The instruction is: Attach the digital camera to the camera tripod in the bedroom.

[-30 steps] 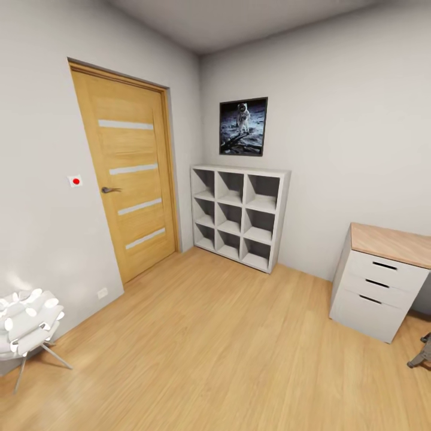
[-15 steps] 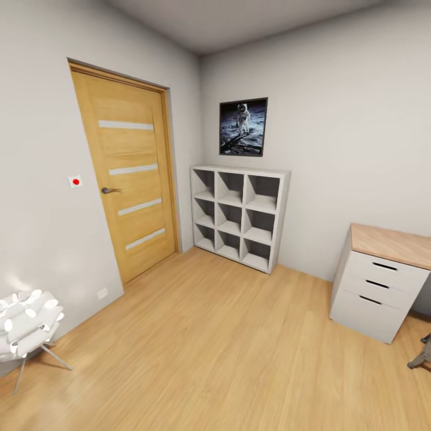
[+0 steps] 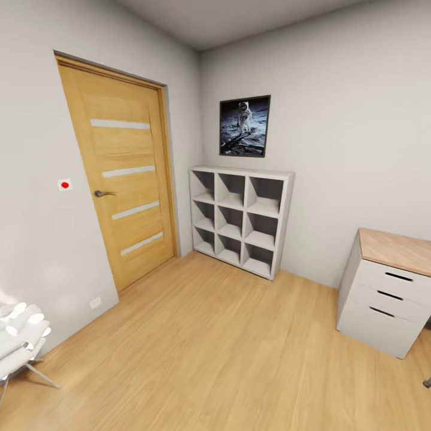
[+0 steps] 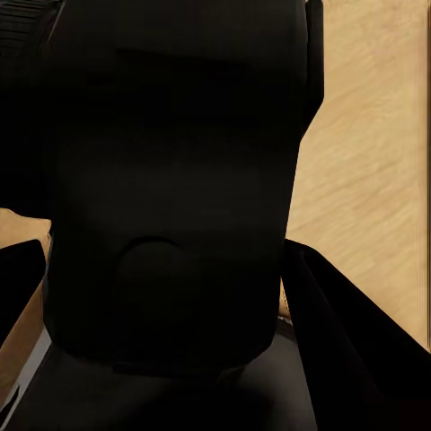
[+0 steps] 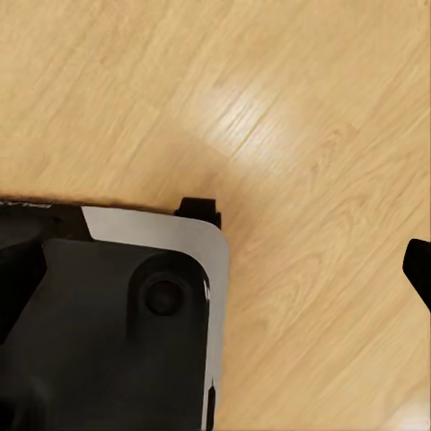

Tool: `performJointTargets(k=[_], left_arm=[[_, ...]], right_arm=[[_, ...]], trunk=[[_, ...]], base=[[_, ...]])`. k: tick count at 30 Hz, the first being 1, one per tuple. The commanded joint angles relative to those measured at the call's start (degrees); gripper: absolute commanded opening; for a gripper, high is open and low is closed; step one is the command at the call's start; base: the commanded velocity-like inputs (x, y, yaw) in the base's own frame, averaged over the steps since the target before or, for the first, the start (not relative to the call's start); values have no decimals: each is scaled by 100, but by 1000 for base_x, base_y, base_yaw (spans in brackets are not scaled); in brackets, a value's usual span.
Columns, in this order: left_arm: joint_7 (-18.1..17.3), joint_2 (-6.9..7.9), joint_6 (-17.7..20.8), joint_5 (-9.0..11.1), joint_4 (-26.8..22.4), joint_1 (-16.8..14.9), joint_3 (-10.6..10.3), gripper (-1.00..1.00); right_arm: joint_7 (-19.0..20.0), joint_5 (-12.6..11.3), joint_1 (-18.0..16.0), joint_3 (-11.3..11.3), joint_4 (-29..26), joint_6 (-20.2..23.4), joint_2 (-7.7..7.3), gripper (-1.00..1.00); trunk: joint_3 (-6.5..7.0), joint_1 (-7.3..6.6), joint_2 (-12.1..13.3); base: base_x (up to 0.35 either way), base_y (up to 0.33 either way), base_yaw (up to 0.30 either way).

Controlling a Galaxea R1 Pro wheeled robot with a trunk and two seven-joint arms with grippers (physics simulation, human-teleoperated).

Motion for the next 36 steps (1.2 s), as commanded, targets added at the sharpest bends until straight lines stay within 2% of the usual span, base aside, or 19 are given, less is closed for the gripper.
performJointTargets(k=[1, 6, 12, 36], left_arm=[[-24, -3, -11, 51, 4, -4, -47, -100], [-24, -7, -11, 49, 5, -4, -52, -100], [-24, -16, -21, 50, 5, -4, -56, -100], [-33, -26, -73, 47, -2, -4, -48, -100]], right_arm=[[12, 53, -9, -49, 17, -24, 43, 100], [18, 54, -9, -43, 17, -21, 115, 100], [13, 54, -9, -41, 17, -17, 121, 100], [15, 72, -9, -36, 8, -12, 80, 100]], trunk=[[-8, 4, -5], [-8, 4, -5], [-8, 4, -5], [-8, 4, -5]], base=[[323, 0, -20], [323, 0, -133], [237, 28, -234], [12, 2, -259]])
